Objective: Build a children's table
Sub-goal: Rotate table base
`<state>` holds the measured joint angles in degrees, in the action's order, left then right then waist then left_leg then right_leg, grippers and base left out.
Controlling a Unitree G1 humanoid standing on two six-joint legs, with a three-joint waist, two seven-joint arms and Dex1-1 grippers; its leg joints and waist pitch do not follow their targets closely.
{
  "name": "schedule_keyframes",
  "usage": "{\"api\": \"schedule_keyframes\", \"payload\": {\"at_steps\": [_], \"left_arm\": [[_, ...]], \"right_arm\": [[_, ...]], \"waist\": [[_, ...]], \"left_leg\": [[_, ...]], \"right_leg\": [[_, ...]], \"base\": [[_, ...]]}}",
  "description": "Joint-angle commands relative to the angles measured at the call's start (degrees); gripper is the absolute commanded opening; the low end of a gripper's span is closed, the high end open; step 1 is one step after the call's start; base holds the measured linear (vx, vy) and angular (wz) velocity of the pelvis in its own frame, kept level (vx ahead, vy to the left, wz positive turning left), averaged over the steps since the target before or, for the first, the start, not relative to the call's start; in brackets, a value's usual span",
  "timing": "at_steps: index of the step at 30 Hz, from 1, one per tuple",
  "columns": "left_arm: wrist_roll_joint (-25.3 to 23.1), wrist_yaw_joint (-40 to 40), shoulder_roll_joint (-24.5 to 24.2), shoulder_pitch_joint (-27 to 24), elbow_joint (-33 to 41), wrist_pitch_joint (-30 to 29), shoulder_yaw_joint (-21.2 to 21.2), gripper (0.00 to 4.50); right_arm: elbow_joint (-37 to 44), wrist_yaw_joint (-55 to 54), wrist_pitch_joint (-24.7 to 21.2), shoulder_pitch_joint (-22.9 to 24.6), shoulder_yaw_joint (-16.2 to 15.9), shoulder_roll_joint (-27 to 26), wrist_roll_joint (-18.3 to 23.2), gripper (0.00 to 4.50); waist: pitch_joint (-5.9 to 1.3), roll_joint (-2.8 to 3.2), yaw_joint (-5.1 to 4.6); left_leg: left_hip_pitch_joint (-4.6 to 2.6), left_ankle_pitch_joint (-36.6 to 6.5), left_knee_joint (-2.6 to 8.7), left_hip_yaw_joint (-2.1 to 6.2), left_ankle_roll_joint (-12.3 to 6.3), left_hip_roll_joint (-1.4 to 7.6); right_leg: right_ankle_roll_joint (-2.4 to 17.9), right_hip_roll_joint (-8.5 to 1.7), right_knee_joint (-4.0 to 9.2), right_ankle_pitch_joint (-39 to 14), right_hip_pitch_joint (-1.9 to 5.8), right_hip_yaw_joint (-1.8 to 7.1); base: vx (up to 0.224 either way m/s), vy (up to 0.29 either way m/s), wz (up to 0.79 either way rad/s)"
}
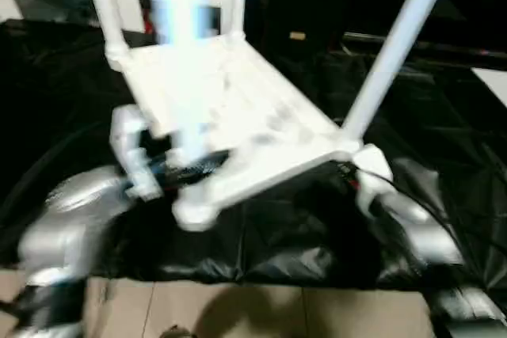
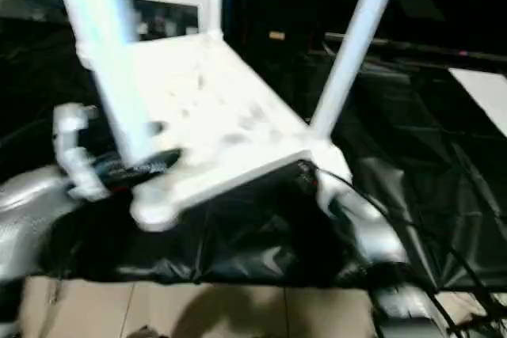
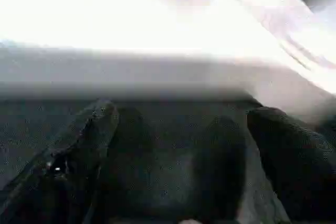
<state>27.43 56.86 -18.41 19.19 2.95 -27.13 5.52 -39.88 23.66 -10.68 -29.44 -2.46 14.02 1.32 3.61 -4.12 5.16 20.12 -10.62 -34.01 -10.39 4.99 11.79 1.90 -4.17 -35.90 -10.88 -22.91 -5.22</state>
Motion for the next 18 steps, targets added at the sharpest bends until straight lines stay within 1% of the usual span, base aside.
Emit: {"api": "schedule_keyframes", "payload": {"at_steps": [1,2,3,4,5,6,7,8,9,10,11,12,13,14,15,16,17,18], "left_arm": [[0.8,1.79,0.83,2.26,0.27,-0.3,-3.22,4.45],[0.73,2.27,1.37,2.74,0.2,-0.35,-4.12,4.45],[0.64,2.55,1.75,3.08,0.02,-0.31,-4.66,4.45],[0.67,3.08,2.18,3.03,0.48,-0.57,-5.76,4.45],[0.76,3.34,2.47,3.08,0.78,-0.78,-6.7,4.45],[1.02,3.75,3.29,3.03,1.56,-1.13,-8.7,4.45],[1.08,3.86,3.46,3.01,1.71,-1.18,-9.12,4.45],[1.18,4.05,3.99,2.99,2.12,-1.25,-10.3,4.45],[1.02,4.28,4.66,3.07,2.51,-1.11,-11.82,4.45],[1.02,4.28,4.66,3.07,2.51,-1.11,-11.82,4.45],[0.83,4.21,5.13,3.27,2.42,-1.0,-12.44,4.45],[0.28,4.8,6.18,4.02,1.38,-0.3,-13.8,4.45],[0.12,4.97,6.39,4.21,1.08,-0.07,-14.05,4.45],[-0.4,4.85,7.39,4.97,-0.07,0.64,-14.59,4.45],[-0.4,4.85,7.39,4.97,-0.07,0.64,-14.59,4.45],[-1.3,4.55,9.43,6.55,-2.41,2.27,-15.76,4.45],[-2.03,4.26,10.32,7.26,-3.49,3.41,-16.34,4.45],[-3.15,3.62,11.34,8.11,-4.93,4.97,-17.04,4.45]], "right_arm": [[-4.16,-1.88,1.64,-2.95,-0.03,-0.97,-0.61,4.48],[-6.37,-2.99,2.27,-4.48,0.32,-1.71,-0.56,4.48],[-7.64,-3.71,2.56,-5.39,0.68,-2.2,-0.68,4.48],[-9.23,-4.28,3.06,-6.38,0.71,-2.94,-0.95,4.48],[-10.19,-4.51,3.26,-7.01,0.7,-3.37,-1.2,4.48],[-11.84,-5.17,3.77,-8.07,0.31,-4.31,-1.65,4.48],[-12.17,-5.28,3.9,-8.28,0.19,-4.54,-1.73,4.48],[-13.0,-5.54,4.25,-8.78,-0.14,-5.11,-1.91,4.48],[-13.92,-5.86,4.74,-9.37,-0.37,-5.92,-2.0,4.48],[-13.92,-5.86,4.74,-9.37,-0.37,-5.92,-2.0,4.48],[-14.1,-5.94,4.87,-9.58,-0.37,-6.33,-1.94,4.48],[-15.0,-6.62,5.61,-10.19,-0.09,-7.17,-1.87,4.48],[-15.15,-6.81,5.74,-10.28,0.01,-7.31,-1.85,4.48],[-15.7,-7.45,6.15,-10.52,0.22,-7.49,-2.01,4.48],[-15.7,-7.45,6.15,-10.52,0.22,-7.49,-2.01,4.48],[-16.76,-8.13,6.92,-10.93,0.86,-7.72,-1.84,4.48],[-17.05,-8.26,7.15,-11.06,1.05,-7.83,-1.74,4.48],[-17.45,-8.31,7.43,-11.21,1.18,-7.94,-1.7,4.48]], "waist": [[-3.8,1.56,-0.25],[-3.83,2.48,-0.39],[-3.74,2.16,-0.45],[-3.79,1.84,-0.51],[-3.84,2.71,-0.76],[-3.93,2.67,-0.88],[-3.93,2.99,-0.86],[-3.94,3.11,-1.05],[-3.8,3.57,-1.33],[-3.93,3.33,-1.59],[-3.96,3.78,-1.67],[-3.95,4.78,-1.87],[-3.93,4.42,-2.16],[-4.05,5.13,-2.21],[-4.02,4.8,-2.44],[-4.04,4.7,-2.6],[-4.08,4.37,-2.57],[-4.07,4.6,-2.45]], "left_leg": [[-0.47,-11.27,4.06,0.46,1.43,1.43],[-0.64,-12.72,4.12,0.45,2.12,1.49],[-0.45,-13.32,4.11,0.52,2.25,1.35],[-0.08,-13.23,4.08,0.62,2.2,1.26],[-0.29,-13.53,4.0,0.59,2.2,1.34],[-0.27,-13.47,3.91,0.59,1.87,1.26],[-0.14,-13.13,3.91,0.66,1.66,1.25],[0.0,-12.83,3.84,0.65,1.25,1.24],[-0.03,-13.23,3.83,0.6,1.08,1.24],[0.23,-12.82,3.72,0.65,0.82,1.1],[0.3,-12.45,3.73,0.73,0.74,1.14],[0.24,-12.09,3.64,0.79,0.6,1.15],[0.14,-12.42,3.63,0.63,0.5,1.14],[0.2,-12.02,3.54,0.78,0.4,1.1],[0.13,-12.14,3.53,0.61,0.16,1.09],[0.11,-12.33,3.45,0.57,-0.23,0.93],[0.01,-12.39,3.36,0.48,-0.32,0.96],[0.19,-12.24,3.39,0.59,-0.7,0.92]], "right_leg": [[10.21,-3.63,4.28,-9.47,2.74,3.5],[10.64,-3.85,4.37,-9.48,2.66,3.5],[10.46,-3.72,4.42,-10.02,2.9,3.4],[9.98,-3.84,4.27,-10.89,3.4,3.4],[9.95,-3.94,4.53,-11.14,3.09,3.44],[10.29,-3.81,4.39,-10.9,3.23,3.42],[10.48,-3.89,4.3,-10.6,3.34,3.43],[10.7,-3.88,4.23,-10.58,3.38,3.44],[10.81,-3.84,4.55,-11.41,3.26,3.4],[10.72,-3.8,4.44,-11.66,3.62,3.37],[10.69,-3.84,4.37,-11.59,3.66,3.37],[10.9,-3.81,4.35,-11.1,3.47,3.35],[10.96,-3.6,4.7,-11.15,3.36,3.32],[11.8,-3.58,4.25,-9.42,3.56,3.33],[11.87,-3.44,4.57,-9.12,3.42,3.32],[12.23,-3.32,4.68,-9.0,3.45,3.27],[12.36,-3.38,4.66,-9.14,3.44,3.32],[12.19,-3.51,4.65,-10.14,3.67,3.3]], "base": [[0.0,0.0,0.0],[0.0,0.0,0.0],[0.0,0.0,0.0],[0.0,0.0,0.0],[0.0,0.0,0.0],[0.0,0.0,0.0],[0.0,0.0,0.0],[0.0,0.0,0.0],[0.0,0.0,0.0],[0.0,0.0,0.0],[0.0,0.0,0.0],[0.0,0.0,0.0],[0.0,0.0,0.0],[0.0,0.0,0.0],[0.0,0.0,0.0],[0.0,0.0,0.0],[0.0,0.0,0.0],[0.0,0.0,0.0]]}}
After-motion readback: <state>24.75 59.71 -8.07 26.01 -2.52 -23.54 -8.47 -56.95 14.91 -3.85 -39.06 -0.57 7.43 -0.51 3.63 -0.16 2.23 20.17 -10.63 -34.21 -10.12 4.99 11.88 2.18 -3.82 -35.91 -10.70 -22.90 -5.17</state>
